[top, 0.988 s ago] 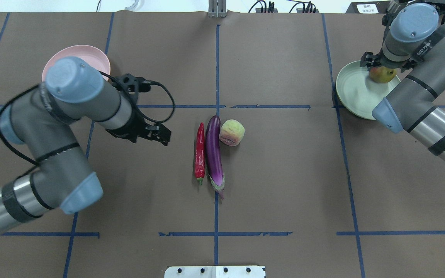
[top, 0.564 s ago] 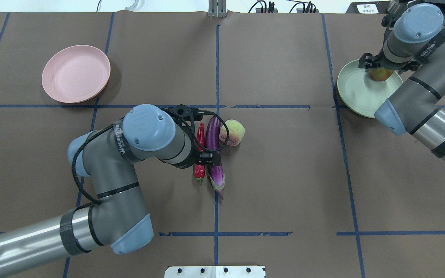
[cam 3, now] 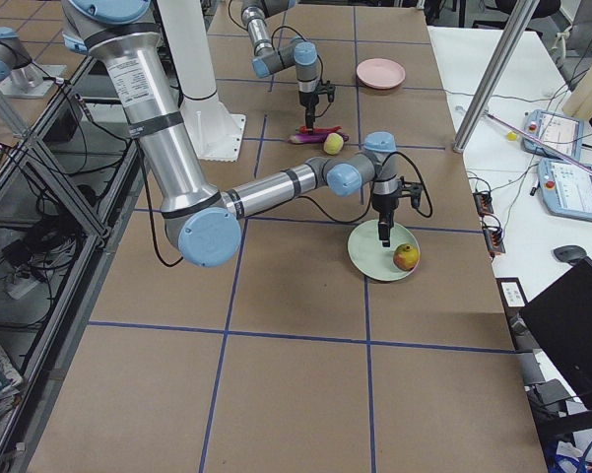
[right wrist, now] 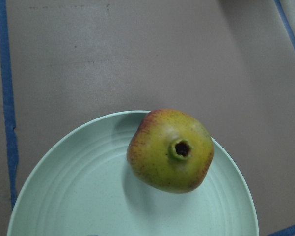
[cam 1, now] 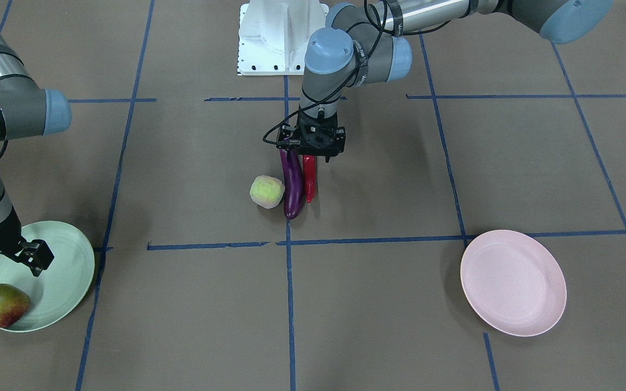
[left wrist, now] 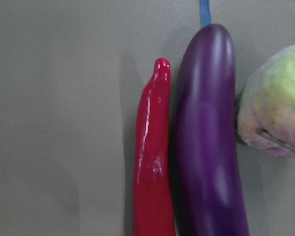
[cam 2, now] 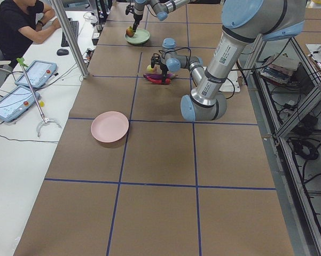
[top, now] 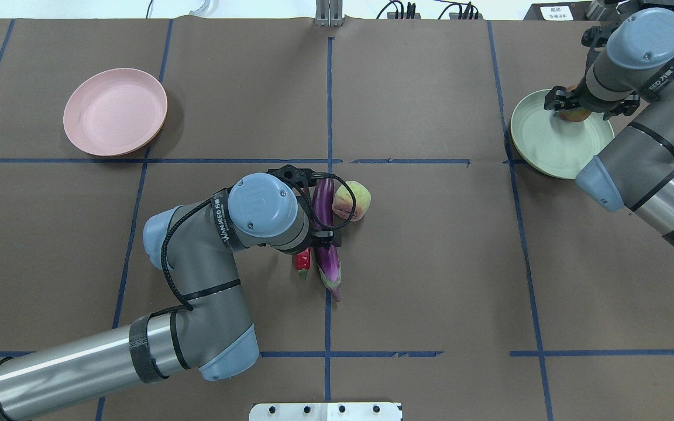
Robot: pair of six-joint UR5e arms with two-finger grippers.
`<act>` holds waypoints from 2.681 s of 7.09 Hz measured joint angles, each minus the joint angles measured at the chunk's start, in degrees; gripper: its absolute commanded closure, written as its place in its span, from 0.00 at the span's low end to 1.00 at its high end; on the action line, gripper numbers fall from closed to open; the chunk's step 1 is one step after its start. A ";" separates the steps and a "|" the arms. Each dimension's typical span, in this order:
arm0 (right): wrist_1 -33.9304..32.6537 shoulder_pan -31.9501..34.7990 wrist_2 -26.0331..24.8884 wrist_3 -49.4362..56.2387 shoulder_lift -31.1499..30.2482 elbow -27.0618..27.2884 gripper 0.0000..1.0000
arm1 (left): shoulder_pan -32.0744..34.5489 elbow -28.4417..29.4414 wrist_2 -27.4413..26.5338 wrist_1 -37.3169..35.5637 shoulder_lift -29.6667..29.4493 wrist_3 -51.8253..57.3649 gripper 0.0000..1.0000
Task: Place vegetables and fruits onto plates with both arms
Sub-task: 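Grasp the purple eggplant with left gripper while right gripper releases the apple, then carry the eggplant to the pink plate with left gripper while right arm returns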
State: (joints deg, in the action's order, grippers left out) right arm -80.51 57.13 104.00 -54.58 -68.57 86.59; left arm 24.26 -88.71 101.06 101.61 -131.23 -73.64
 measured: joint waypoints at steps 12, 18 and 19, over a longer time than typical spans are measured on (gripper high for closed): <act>0.03 -1.79 1.29 -2.36 -0.42 1.14 0.00 | -0.48 1.66 -0.13 0.95 -2.86 -4.23 0.22; 0.00 -2.18 1.21 -2.46 -0.42 1.26 0.00 | -1.33 4.70 -0.16 0.85 -4.44 -4.52 1.00; 0.00 -2.23 1.21 -2.46 -0.42 1.41 0.00 | -1.18 4.20 -0.15 0.69 -4.43 -4.61 1.00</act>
State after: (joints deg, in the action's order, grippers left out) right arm -80.51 54.90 105.21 -57.04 -68.99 88.00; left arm 23.08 -84.51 100.91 102.30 -135.66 -78.25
